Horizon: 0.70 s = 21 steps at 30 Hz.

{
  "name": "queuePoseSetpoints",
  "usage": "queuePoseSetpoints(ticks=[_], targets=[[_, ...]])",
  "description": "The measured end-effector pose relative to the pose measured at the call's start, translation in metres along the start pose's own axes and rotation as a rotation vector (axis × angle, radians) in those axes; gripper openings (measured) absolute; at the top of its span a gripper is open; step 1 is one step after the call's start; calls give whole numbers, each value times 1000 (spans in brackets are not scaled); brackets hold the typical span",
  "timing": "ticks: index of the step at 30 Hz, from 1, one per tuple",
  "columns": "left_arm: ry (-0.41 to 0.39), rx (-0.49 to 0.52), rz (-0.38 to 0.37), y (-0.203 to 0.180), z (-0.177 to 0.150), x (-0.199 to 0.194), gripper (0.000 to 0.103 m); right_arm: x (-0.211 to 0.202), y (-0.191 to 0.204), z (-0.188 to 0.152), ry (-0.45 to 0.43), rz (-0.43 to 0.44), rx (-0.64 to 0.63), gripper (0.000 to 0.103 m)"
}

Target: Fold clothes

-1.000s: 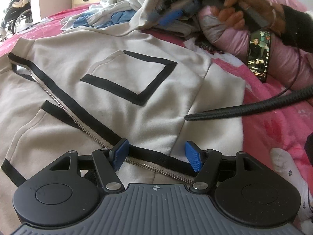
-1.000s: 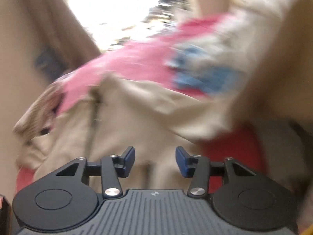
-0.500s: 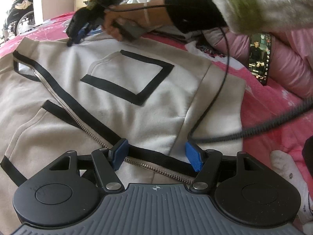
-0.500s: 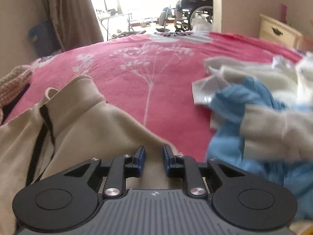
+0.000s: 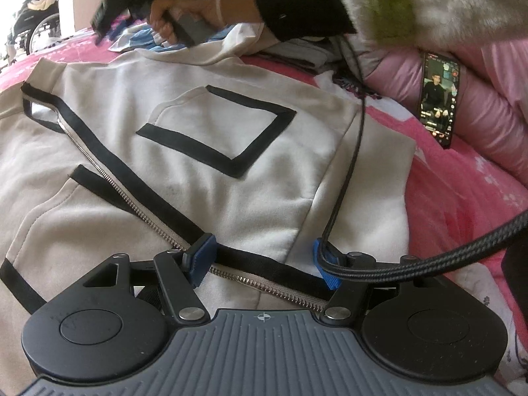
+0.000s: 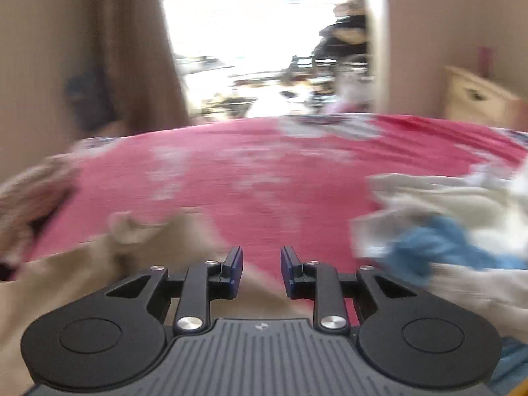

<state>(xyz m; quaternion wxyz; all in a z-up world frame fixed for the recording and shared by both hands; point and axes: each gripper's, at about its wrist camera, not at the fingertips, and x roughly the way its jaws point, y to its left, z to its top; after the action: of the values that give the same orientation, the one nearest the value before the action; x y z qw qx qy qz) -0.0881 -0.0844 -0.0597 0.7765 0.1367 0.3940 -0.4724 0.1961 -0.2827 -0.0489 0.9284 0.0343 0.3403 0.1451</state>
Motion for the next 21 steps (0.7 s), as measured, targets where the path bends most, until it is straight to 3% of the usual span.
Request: queuePoseSetpoints(ticks=[3, 7, 11, 15, 21], targets=[[4, 1, 6, -1, 1, 1, 66, 27, 32, -1, 55, 64, -87, 27], [7, 0, 18, -3, 2, 2, 66, 80, 44, -11, 124, 20, -126, 23], [7, 5, 33, -6, 2, 3, 66, 92, 52, -6, 133, -24, -135, 24], [11, 6, 39, -6, 2, 2, 66, 72, 57, 3, 122, -36, -162, 24], [4, 3, 47, -6, 1, 2, 66, -13, 36, 5, 8, 20, -91, 24]])
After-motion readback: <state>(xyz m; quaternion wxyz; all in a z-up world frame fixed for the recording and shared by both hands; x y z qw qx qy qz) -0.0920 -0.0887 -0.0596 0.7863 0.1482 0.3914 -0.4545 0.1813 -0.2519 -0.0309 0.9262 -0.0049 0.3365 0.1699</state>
